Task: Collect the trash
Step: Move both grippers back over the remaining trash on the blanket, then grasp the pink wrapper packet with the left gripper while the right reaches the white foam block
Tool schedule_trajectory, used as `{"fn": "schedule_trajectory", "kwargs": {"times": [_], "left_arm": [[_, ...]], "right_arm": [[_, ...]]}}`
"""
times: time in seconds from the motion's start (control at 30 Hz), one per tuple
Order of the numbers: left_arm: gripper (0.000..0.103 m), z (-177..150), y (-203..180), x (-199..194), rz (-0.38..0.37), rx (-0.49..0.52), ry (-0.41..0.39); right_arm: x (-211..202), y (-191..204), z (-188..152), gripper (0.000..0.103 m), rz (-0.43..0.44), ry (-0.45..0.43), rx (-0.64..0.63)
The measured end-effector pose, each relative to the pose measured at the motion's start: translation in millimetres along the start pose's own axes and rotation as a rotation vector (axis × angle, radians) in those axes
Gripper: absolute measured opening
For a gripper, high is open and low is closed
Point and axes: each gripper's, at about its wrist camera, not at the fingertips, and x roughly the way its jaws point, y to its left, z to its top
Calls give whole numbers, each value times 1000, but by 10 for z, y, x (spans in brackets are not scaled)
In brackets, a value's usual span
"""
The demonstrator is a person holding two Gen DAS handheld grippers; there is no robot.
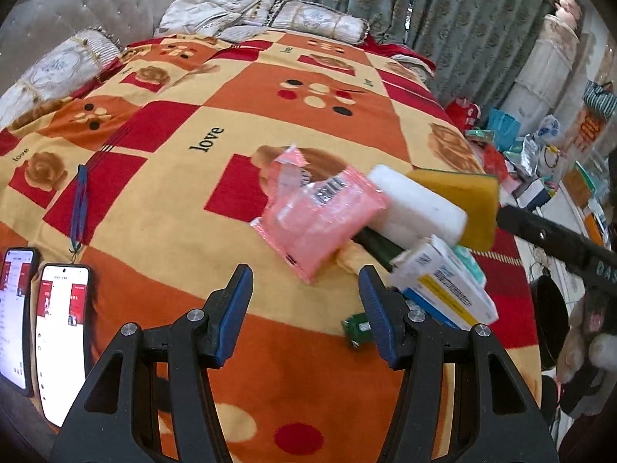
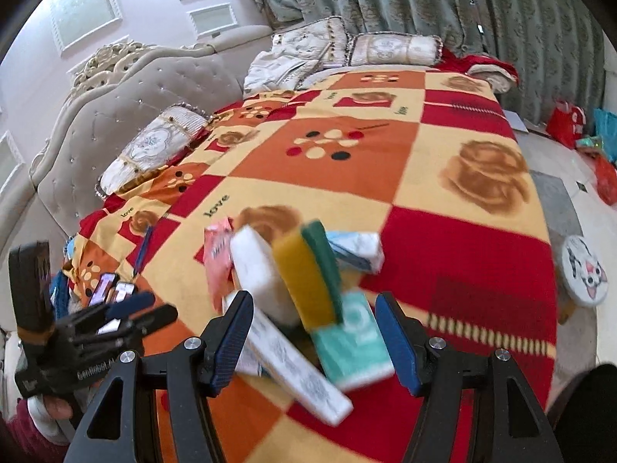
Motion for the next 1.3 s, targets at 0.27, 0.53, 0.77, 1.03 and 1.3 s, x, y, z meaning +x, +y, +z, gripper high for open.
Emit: {"fn": "schedule_trajectory", "kwargs": {"times": [0.27,0.53,0.77,1.03,1.3], "left_arm": [[56,107,68,216,-9,-12,19],[59,206,-23,438,-53,26,20],[59,230,-154,669,-38,115,49],[59,305,-75,804,-28,111,72],[59,376,44,957,-30,78,94]], "right_arm": [[229,-225,104,43,83,-20,73],[75,-927,-128,38,53,-26,300],[44,-1052,-154,81,57,-6,281],[403,-687,42,82,65,64,-74],[752,-726,63,82,142,125,-151]]}}
